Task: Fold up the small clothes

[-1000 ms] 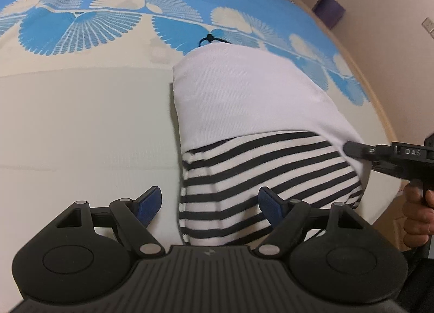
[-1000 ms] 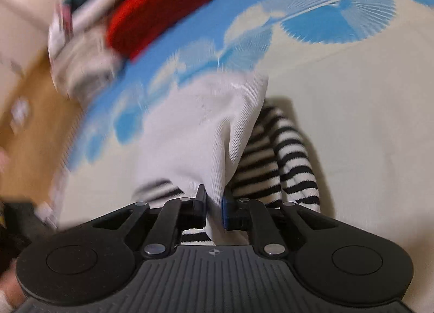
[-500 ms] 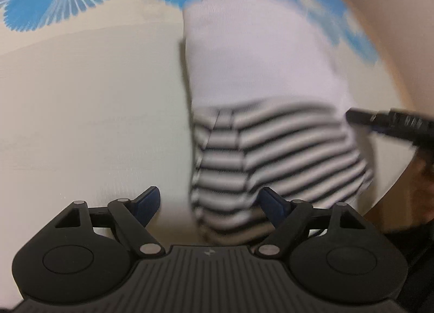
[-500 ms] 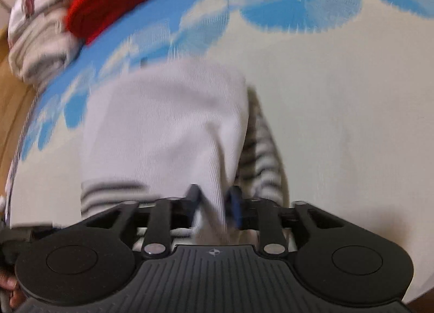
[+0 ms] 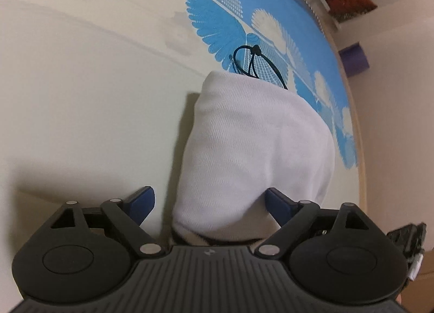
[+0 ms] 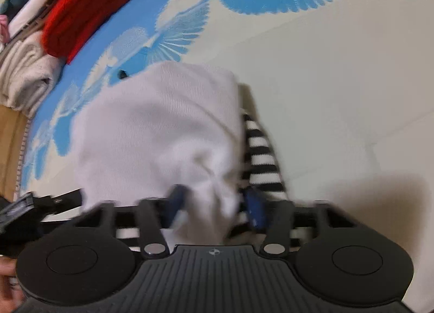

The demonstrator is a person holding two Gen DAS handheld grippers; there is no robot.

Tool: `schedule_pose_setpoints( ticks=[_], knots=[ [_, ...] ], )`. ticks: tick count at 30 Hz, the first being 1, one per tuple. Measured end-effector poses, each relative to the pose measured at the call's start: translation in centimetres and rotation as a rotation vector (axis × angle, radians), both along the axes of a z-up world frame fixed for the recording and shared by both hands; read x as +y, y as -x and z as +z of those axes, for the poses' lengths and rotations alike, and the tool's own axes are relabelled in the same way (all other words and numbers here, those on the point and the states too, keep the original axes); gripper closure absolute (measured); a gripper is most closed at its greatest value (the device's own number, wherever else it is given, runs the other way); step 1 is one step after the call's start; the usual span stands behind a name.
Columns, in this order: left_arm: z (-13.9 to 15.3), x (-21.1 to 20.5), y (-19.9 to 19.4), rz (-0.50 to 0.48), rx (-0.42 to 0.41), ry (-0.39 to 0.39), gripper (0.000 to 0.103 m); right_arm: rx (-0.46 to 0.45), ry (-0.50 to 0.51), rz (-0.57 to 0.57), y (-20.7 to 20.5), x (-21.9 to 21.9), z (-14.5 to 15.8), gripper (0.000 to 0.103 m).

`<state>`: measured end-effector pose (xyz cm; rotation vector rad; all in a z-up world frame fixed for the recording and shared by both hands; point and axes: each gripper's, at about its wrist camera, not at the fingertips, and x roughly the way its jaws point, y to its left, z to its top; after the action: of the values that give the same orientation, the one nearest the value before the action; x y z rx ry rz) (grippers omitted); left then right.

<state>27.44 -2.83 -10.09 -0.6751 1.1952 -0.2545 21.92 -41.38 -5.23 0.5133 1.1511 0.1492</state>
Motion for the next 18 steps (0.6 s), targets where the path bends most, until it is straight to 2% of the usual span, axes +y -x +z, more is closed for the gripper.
schedule_pose_setpoints(
  ticks=[1, 3, 5, 7, 13, 16, 18],
  knots=[
    [-0.2, -0.1, 0.0, 0.005, -0.014, 0.016, 0.012, -0.005, 0.004, 0.004, -0.1, 0.3, 0.1, 0.073],
    [0.1, -0.4, 0.0, -0.016, -0.047, 0.029, 0.028, -0.013, 0.020, 0.016, -0.1, 1.0, 0.3, 0.084],
    [1.2, -0.9, 0.1, -0.044, -0.078, 0.003, 0.048, -0.017, 0.032, 0.006, -0.2, 1.3, 0.5, 0.087],
    [2.7, -1.0, 0.2, -0.072, -0.107, -0.030, 0.059, -0.028, 0.033, -0.005, 0.0, 1.5, 0.9, 0.089],
    [8.9, 2.0, 0.7, -0.073, -0.287, -0.074, 0.066, -0.124, -0.046, -0.032, -0.1, 2.8, 3.3, 0.091],
    [11.2, 5.0, 0.6, -0.038, -0.362, -0.156, 0.066, -0.185, -0.092, -0.022, -1.2, 4.6, 4.2, 0.091],
    [11.8, 6.7, 0.3, 0.005, -0.372, -0.215, 0.064, -0.225, -0.126, -0.002, -2.0, 6.3, 4.6, 0.091]
  ],
)
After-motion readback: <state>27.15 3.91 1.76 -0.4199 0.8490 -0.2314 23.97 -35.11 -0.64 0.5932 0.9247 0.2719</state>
